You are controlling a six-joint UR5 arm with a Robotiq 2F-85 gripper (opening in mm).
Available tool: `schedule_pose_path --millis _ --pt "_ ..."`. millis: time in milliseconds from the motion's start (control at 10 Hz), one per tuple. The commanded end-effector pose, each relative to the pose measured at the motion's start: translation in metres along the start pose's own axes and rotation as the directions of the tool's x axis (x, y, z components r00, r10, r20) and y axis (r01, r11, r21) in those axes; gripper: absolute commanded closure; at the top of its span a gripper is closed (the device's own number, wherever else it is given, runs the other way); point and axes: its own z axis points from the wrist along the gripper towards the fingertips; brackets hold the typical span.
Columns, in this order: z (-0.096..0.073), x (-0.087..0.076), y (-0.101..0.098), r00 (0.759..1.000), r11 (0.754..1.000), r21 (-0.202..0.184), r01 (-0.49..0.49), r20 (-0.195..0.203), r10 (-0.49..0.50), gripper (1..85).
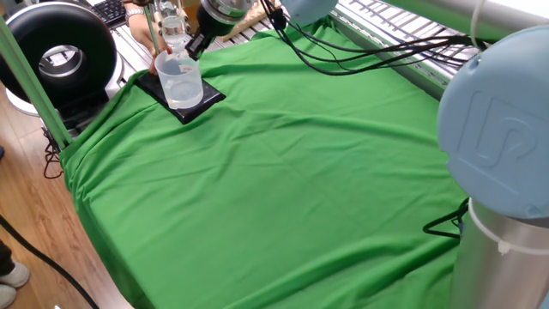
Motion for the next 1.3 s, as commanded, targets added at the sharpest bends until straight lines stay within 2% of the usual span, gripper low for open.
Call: schedule_pose_path --millis 0,300,700,1200 --pt "-0.003 -0.006 -0.005 0.998 0.999 0.029 -0.023 0.055 0.021 84.3" --pt "0.0 -0.02 -0.008 0.993 0.999 0.033 -0.033 0.114 0.029 84.3" --pt "0.007 -0.004 -0.013 0.995 0.999 0.043 -0.021 0.103 0.016 84.3" --pt "0.011 -0.006 -0.011 0.994 0.999 0.038 -0.026 0.108 0.022 84.3"
